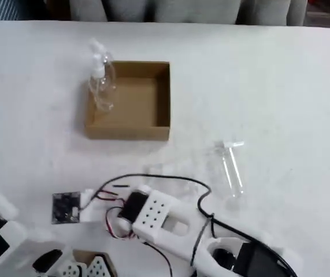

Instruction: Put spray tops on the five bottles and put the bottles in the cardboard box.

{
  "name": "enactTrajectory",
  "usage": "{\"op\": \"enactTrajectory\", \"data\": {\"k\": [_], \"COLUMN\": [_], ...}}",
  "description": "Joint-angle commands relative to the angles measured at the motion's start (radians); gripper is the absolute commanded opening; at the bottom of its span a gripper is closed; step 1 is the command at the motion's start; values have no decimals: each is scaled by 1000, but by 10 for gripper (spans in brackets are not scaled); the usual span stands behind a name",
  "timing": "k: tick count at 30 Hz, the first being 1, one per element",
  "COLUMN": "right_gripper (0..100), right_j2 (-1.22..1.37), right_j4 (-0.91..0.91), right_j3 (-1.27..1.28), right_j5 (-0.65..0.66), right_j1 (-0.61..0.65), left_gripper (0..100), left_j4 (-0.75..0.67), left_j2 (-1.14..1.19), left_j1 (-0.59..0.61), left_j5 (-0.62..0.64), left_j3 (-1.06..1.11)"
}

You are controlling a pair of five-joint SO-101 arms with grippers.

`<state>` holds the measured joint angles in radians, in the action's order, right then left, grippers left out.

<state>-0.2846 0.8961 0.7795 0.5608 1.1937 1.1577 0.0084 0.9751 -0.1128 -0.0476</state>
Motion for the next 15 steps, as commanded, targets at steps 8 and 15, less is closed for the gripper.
{"op": "enactTrajectory", "data": {"k": [8, 15], "right_gripper": [193, 196], "right_j2": [-73, 5], "right_j4": [-25, -162], "right_j3": [54, 86], "right_j5": [48, 49], "right_j1": [45, 51], "left_gripper": [20, 20], "left_j4": [-75, -75], "left_j2": [-39, -39], "left_j1": [36, 38], "left_j5": [-15, -12], "left_j3": [-34, -34]}}
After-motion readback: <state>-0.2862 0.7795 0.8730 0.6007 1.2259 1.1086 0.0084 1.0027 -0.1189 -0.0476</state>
